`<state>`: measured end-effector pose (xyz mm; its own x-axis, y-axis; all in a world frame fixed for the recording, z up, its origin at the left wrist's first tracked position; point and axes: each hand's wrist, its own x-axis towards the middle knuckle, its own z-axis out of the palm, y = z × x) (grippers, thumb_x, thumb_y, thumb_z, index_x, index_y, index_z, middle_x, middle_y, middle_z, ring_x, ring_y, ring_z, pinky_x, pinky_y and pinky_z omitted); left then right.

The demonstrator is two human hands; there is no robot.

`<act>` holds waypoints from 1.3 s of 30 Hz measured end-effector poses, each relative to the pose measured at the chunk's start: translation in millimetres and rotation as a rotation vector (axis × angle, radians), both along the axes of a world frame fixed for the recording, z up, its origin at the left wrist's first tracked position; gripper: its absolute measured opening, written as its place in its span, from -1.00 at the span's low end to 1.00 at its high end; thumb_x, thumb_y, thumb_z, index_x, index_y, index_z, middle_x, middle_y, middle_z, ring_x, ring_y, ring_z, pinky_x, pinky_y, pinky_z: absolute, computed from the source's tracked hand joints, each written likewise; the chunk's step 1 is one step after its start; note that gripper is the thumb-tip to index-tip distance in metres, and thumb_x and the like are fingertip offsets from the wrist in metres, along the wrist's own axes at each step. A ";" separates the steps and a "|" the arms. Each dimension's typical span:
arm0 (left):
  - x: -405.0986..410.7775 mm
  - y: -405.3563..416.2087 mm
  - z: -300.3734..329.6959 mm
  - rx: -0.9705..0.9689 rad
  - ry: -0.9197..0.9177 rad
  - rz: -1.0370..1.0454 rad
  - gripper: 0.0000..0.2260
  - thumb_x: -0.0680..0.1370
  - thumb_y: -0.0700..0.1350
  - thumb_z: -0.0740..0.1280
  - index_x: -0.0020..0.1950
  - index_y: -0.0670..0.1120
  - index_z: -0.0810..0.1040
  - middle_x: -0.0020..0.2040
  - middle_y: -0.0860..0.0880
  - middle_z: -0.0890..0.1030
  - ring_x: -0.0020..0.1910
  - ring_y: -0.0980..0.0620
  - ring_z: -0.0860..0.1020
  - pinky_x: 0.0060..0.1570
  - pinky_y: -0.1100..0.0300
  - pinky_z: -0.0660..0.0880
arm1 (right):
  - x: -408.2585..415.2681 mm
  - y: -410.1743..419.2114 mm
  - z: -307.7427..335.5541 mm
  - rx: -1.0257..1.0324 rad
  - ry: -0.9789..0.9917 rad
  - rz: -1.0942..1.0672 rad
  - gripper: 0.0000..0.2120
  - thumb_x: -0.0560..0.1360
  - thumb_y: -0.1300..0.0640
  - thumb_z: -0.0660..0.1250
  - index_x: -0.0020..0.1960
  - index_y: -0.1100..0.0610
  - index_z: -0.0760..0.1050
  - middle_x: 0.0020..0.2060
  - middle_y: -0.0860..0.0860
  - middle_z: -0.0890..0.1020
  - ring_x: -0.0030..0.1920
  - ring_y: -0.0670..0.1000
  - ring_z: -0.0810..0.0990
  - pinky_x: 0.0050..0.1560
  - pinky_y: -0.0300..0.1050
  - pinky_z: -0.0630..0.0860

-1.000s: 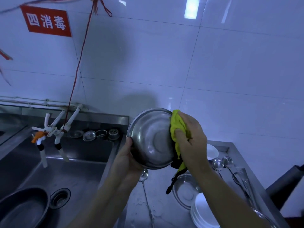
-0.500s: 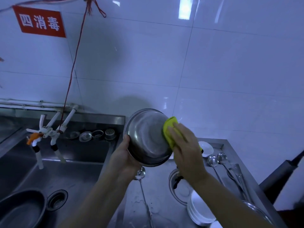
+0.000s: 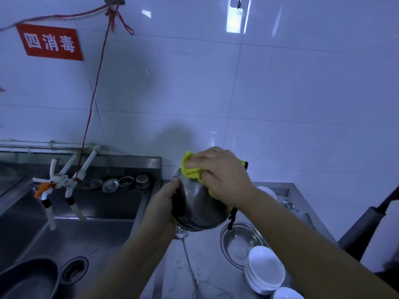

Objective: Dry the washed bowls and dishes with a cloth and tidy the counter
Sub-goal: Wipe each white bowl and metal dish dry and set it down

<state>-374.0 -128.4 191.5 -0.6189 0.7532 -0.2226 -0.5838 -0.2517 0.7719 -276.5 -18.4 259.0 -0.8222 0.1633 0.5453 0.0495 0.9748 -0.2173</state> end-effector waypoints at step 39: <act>-41.9 -22.5 -17.0 -0.018 -0.182 -0.226 -0.65 0.62 -0.01 0.11 0.00 -0.20 0.60 -0.16 -0.12 0.70 -0.24 0.04 0.67 -0.24 0.20 0.58 | -23.9 -43.5 -116.5 0.314 0.253 -0.086 -0.63 0.55 0.23 0.21 0.32 0.03 0.51 0.35 -0.02 0.46 0.36 0.08 0.36 0.17 0.09 0.39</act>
<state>-415.8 -150.9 174.4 -0.3847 0.8623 -0.3294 -0.7528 -0.0865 0.6526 -300.4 -61.9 142.5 -0.6465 0.0185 0.7627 0.1166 0.9904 0.0748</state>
